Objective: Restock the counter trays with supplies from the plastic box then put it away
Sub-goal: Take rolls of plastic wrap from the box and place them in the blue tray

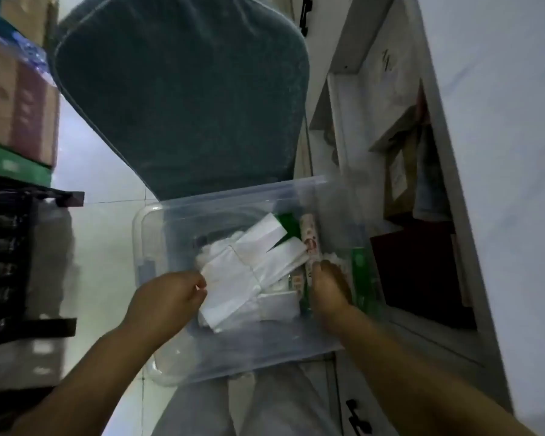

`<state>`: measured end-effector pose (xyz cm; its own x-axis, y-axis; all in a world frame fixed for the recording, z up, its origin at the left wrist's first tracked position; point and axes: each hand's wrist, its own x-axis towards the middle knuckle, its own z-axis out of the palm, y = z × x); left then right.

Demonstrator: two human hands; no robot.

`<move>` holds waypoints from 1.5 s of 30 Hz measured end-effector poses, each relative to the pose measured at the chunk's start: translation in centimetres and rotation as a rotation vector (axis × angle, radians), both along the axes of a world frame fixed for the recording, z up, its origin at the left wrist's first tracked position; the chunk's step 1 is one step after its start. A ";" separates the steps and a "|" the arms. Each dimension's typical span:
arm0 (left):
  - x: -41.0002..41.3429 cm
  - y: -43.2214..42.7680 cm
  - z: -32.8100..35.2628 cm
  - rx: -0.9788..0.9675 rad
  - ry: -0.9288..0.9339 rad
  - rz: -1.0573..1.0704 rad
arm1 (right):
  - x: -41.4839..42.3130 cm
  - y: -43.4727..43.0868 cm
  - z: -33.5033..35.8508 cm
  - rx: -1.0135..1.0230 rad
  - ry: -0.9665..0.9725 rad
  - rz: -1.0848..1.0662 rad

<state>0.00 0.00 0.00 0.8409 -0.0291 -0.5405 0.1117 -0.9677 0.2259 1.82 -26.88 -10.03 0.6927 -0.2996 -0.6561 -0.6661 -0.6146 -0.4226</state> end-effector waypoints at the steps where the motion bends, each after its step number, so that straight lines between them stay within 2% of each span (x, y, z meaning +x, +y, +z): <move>1: -0.1 0.2 -0.8 -0.007 0.004 0.010 | 0.4 0.2 -0.7 -0.034 0.019 0.000; 9: -0.7 -0.2 -4.0 -0.056 0.068 0.055 | 1.2 1.0 -5.4 -0.125 -0.011 0.161; 12: -0.9 -0.7 -4.4 -0.060 0.088 0.022 | 1.3 1.0 -5.6 -0.215 -0.039 0.227; 16: -1.0 -1.1 -4.1 -0.072 0.100 -0.023 | 1.3 0.8 -4.0 -0.210 -0.125 0.214; 19: -0.8 -1.4 -3.7 -0.104 0.108 -0.059 | 0.9 0.5 -1.8 -0.027 -0.171 -0.015; 21: -0.6 -1.6 -3.4 -0.125 0.101 -0.086 | 0.6 0.6 0.2 0.057 -0.280 -0.235; 23: -0.2 -1.8 -2.9 -0.134 0.071 -0.100 | 0.2 0.7 2.4 0.065 -0.410 -0.362; 25: 0.3 -1.9 -2.3 -0.154 0.025 -0.094 | 0.0 0.9 4.8 0.071 -0.554 -0.397; 28: 1.1 -1.9 -1.1 -0.192 -0.065 -0.098 | 0.0 1.9 8.2 0.192 -0.729 -0.386; 31: 1.6 -1.9 -0.1 -0.220 -0.189 -0.131 | 0.4 3.6 10.7 0.357 -0.786 -0.226; 35: 2.1 -0.2 0.7 -0.132 -0.308 -0.180 | 1.8 7.7 12.4 0.634 -0.669 -0.047; 41: 1.9 5.3 1.1 -0.046 -0.247 -0.041 | 3.3 12.4 10.0 0.924 -0.313 -0.123; 43: 1.3 7.1 1.3 0.002 -0.257 -0.002 | 2.8 12.8 7.8 0.814 -0.267 -0.123; 45: 0.8 8.7 1.3 0.062 -0.289 0.053 | 1.8 12.8 4.8 0.487 -0.268 0.107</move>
